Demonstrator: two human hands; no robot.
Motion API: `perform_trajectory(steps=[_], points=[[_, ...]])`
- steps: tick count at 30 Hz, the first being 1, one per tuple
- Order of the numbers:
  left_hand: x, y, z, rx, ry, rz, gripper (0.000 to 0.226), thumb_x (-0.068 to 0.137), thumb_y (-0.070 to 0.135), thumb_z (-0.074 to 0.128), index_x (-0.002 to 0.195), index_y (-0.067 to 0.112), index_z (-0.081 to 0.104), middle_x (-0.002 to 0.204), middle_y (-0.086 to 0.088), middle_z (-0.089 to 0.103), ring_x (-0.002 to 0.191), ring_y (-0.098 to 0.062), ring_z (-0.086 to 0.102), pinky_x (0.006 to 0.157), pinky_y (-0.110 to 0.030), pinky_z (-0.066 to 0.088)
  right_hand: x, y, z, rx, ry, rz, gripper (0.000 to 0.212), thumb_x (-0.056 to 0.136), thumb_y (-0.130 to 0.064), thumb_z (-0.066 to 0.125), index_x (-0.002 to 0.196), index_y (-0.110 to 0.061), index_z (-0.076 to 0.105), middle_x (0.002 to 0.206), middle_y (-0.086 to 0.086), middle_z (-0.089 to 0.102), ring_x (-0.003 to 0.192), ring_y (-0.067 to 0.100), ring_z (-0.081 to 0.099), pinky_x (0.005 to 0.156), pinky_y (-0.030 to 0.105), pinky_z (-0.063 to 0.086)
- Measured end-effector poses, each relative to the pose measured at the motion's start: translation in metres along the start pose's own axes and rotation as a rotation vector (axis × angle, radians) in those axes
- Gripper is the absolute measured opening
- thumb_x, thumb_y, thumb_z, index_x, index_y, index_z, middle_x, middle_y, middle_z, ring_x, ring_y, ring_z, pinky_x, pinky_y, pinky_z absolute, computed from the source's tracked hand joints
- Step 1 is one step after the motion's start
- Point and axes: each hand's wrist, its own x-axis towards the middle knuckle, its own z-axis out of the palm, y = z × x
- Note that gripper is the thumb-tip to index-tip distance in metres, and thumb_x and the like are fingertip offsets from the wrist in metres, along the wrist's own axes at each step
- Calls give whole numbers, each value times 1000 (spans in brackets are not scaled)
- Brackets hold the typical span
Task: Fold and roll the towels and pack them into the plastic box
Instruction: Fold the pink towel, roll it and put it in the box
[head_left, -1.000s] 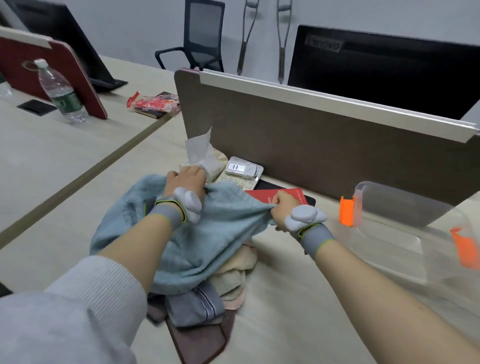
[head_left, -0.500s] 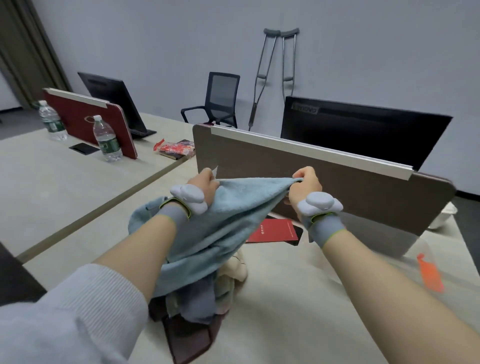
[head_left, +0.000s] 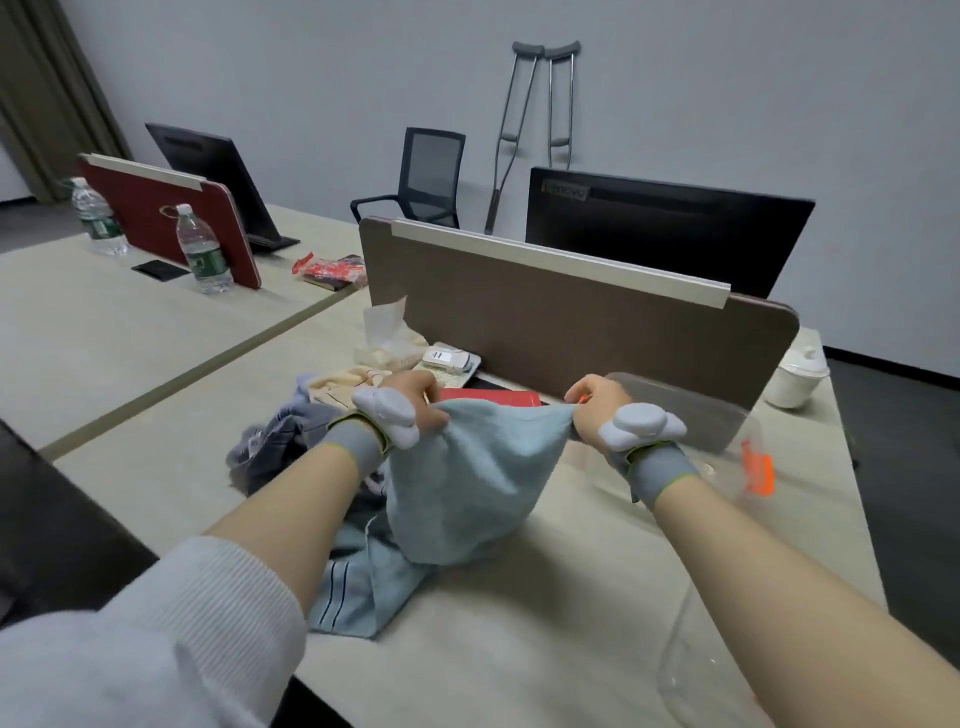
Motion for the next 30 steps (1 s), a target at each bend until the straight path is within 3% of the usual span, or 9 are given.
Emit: perform_trajectory(steps=[4, 7, 12, 16, 19, 22, 24, 27, 30], points=[[-20, -6, 2, 308, -282, -97, 56, 87, 34, 64, 137, 15, 45, 134, -5, 53, 120, -22, 51, 96, -26, 40, -15, 7, 2, -310, -240, -38, 27, 89, -2, 50, 110, -14, 62, 107, 5, 50, 99, 21, 46, 90, 23, 38], [-24, -18, 2, 411, -369, -136, 59, 89, 36, 61, 141, 17, 41, 141, -2, 47, 128, -21, 48, 100, -23, 38, -27, 4, 0, -472, -346, -25, 38, 96, -8, 42, 133, -11, 52, 140, 7, 45, 130, 24, 42, 107, 23, 31], [-20, -39, -3, 493, -311, -175, 48, 96, 25, 47, 142, 15, 38, 147, -3, 40, 135, -19, 38, 105, -25, 32, -27, 1, 22, -546, -399, -27, 39, 92, -7, 43, 128, -13, 57, 138, 5, 52, 128, 24, 49, 104, 26, 38], [4, -73, 11, 426, -232, -183, 40, 95, 17, 50, 135, 12, 49, 141, -6, 47, 121, -18, 49, 85, -24, 35, -20, -2, 56, -512, -405, -21, 40, 90, -8, 43, 127, -17, 55, 136, 4, 54, 124, 24, 51, 102, 27, 40], [26, -111, 20, 388, -133, -203, 48, 86, 18, 58, 133, 18, 49, 143, -6, 40, 132, -26, 41, 102, -33, 40, -6, -7, 97, -421, -415, -19, 34, 88, -13, 50, 121, -17, 59, 129, 5, 59, 117, 25, 56, 102, 33, 44], [42, -152, 25, 311, -11, -287, 68, 76, 22, 63, 139, 25, 36, 146, -6, 29, 135, -29, 33, 105, -45, 38, 5, -29, 131, -338, -414, -36, 32, 89, -23, 54, 120, -17, 59, 125, 7, 62, 107, 24, 59, 98, 31, 46], [54, -178, 22, 262, -13, -311, 78, 74, 23, 65, 142, 29, 26, 147, -8, 23, 135, -32, 31, 105, -48, 38, 13, -48, 156, -284, -430, -60, 43, 87, -23, 60, 128, -14, 53, 130, 8, 57, 112, 24, 57, 95, 28, 43], [74, -205, 21, 215, -124, -284, 88, 74, 31, 67, 147, 31, 18, 149, -12, 25, 136, -36, 33, 108, -42, 37, 17, -69, 191, -320, -470, -144, 71, 77, -32, 71, 139, -20, 40, 143, 11, 40, 130, 26, 43, 107, 34, 39], [90, -219, 24, 223, -262, -200, 61, 85, 34, 54, 141, 23, 32, 142, -8, 43, 128, -29, 44, 105, -31, 36, 22, -88, 223, -507, -512, -146, 91, 72, -45, 73, 146, -29, 23, 154, 10, 17, 140, 31, 26, 114, 44, 28]])
